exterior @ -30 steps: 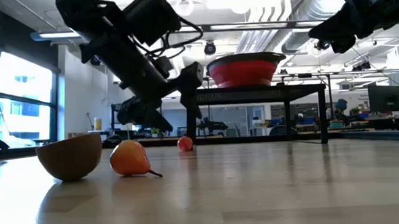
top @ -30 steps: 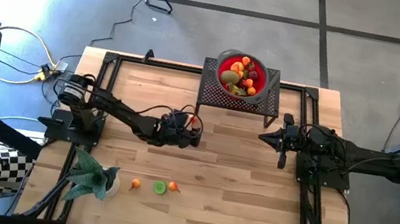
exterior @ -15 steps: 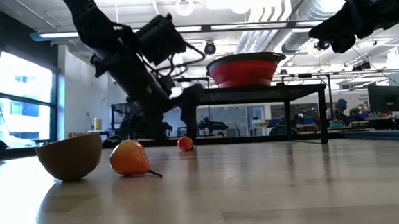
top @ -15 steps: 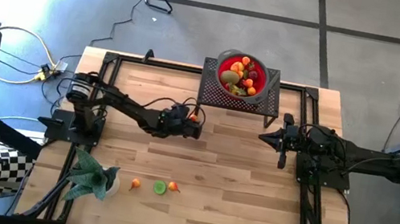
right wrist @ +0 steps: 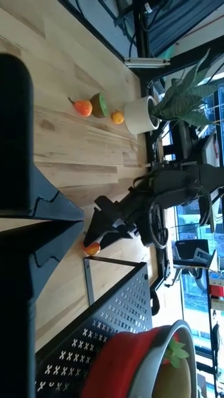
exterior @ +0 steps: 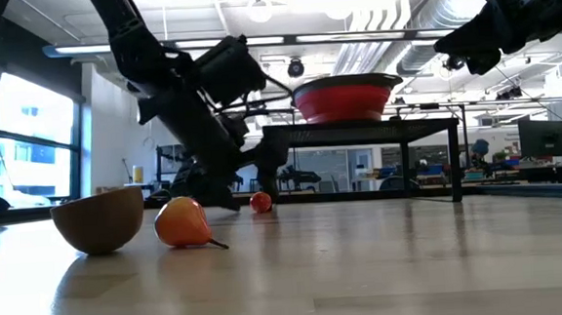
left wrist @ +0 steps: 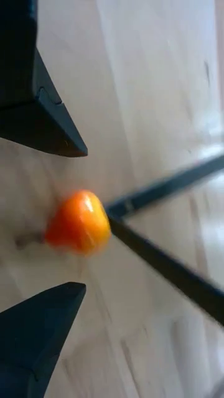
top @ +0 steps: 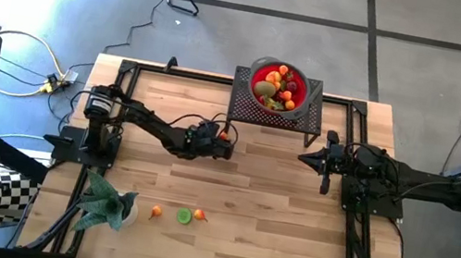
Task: Pick & Place Fruit
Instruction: Put the pear into the strainer on the shelf
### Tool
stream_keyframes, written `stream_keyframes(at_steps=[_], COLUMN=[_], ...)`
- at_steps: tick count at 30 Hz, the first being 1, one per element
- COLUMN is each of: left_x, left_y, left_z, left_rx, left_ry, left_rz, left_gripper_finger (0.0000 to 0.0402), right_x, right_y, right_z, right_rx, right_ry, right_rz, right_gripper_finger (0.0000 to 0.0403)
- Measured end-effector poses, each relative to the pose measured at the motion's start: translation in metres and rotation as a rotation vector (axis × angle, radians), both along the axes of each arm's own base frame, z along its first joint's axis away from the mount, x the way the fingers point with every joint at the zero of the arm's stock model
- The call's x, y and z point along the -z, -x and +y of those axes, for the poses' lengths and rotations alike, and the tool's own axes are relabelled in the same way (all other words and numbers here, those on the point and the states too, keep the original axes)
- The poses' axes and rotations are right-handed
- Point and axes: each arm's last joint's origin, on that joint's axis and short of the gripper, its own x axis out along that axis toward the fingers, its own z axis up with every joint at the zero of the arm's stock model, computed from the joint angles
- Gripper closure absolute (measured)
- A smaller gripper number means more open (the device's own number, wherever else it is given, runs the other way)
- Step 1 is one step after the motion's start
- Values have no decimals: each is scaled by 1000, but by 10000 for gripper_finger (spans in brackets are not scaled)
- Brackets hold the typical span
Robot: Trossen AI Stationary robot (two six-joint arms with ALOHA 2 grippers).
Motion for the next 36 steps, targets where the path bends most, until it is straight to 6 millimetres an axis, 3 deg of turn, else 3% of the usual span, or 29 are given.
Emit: stream_keyframes(at_steps=[29, 36], left_x=[3, 3], left_y=[-1, -1], left_z=[4, 4], left_rx=[-10, -10], left_ry=[2, 2], left_rz=[-8, -9], left_gripper_finger=[63, 110], right_x=[0, 0], right_y=[0, 0], right_z=[0, 0], right_rx=[3, 3], right_ry=[0, 0], right_rz=[0, 1], right_gripper_finger=[398, 398])
